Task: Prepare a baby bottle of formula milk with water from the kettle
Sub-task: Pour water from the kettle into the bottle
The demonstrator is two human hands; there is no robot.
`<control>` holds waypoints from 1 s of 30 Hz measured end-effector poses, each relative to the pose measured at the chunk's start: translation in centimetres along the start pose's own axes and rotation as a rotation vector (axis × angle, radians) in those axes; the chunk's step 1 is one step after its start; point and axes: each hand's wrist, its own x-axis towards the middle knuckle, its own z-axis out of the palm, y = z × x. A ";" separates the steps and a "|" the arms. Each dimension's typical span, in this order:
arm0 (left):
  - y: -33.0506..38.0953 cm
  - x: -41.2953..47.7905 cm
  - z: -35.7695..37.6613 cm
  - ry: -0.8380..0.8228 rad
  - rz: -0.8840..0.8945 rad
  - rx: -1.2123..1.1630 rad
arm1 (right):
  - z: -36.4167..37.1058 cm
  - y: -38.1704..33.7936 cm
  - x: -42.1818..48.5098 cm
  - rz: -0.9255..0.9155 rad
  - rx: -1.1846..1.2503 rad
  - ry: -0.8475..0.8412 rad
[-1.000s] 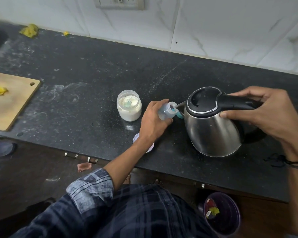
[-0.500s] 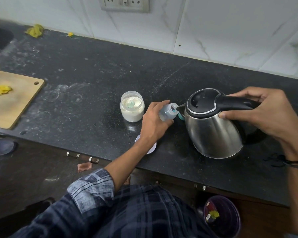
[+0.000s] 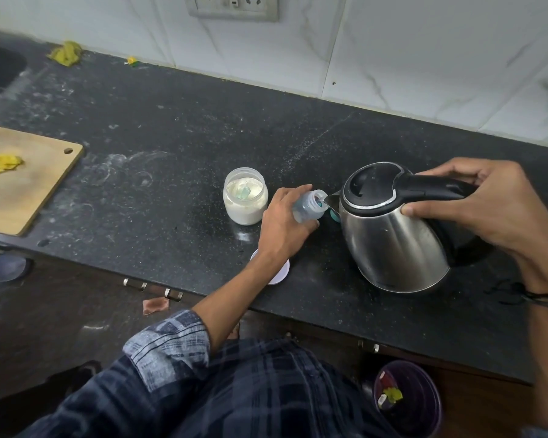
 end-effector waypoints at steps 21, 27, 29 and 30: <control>-0.2 0.2 0.0 -0.003 0.008 0.005 | -0.2 -0.1 0.1 0.032 -0.007 -0.011; -0.2 0.1 -0.1 0.002 0.007 0.003 | -0.1 0.0 0.4 0.042 -0.020 -0.012; -0.2 0.1 -0.2 0.000 0.001 0.002 | -0.1 0.0 0.4 0.039 -0.023 -0.014; -0.2 0.1 -0.2 -0.001 -0.001 0.001 | 0.0 0.0 0.5 0.035 -0.024 -0.013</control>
